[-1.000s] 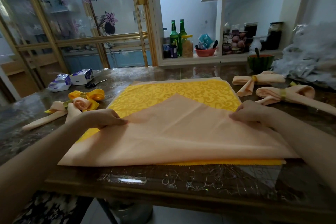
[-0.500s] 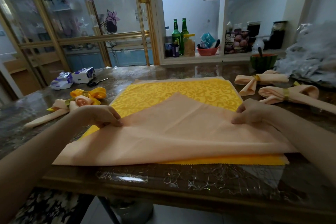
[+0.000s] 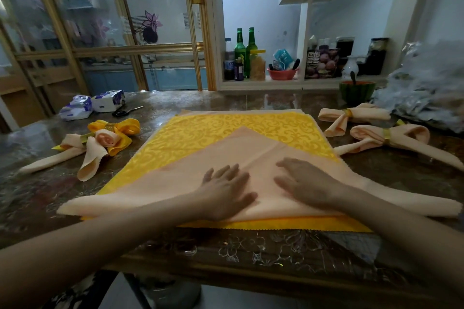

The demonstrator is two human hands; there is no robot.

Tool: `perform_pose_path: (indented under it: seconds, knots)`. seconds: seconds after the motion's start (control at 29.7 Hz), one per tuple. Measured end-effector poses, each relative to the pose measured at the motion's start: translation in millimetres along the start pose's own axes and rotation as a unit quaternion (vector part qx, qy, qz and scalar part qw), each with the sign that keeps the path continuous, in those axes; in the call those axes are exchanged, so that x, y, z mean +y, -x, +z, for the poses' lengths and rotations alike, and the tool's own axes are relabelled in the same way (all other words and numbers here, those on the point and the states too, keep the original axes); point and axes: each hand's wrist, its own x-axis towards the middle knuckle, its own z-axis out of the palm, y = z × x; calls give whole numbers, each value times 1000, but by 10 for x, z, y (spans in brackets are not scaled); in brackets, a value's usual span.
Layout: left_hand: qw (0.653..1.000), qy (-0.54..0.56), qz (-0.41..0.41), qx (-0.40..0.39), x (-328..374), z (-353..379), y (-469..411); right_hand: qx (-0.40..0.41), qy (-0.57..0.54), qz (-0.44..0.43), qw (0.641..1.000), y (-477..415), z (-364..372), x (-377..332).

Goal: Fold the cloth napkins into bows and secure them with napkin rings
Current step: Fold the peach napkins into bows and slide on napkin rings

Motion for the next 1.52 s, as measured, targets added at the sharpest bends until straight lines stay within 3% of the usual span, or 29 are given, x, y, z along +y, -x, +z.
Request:
perform_pose_path:
  seconds: [0.13,0.47,0.91,1.01,1.08,1.21,1.35,1.45,1.52]
  knots:
    - [1000,-11,1,-7,-57,77,42,-54,49,-54,996,158,138,-70]
    - [1000,-7,18,11,-129,119,51,-88,91,-42,991,361,174,254]
    - [999,-7,34,20,-108,130,75,-114,50,158,980,1071,-223,1156]
    - [996,-44,55,52,-62,72,86,-87,107,205,969,1066,-367,1190]
    - [988,-93,84,91,71,-30,59,-19,156,175,972,981,-470,1070]
    - [996,17,60,68,622,-192,-69,79,51,39,995,692,-415,489]
    - [997,-35,59,33,855,8,-158,68,-4,-76,995,410,-38,-71]
    - [998,-35,51,24,773,149,-105,62,-87,-96,990,360,201,-154]
    - [998,-16,37,43,613,162,13,44,-75,-85,993,318,265,-165]
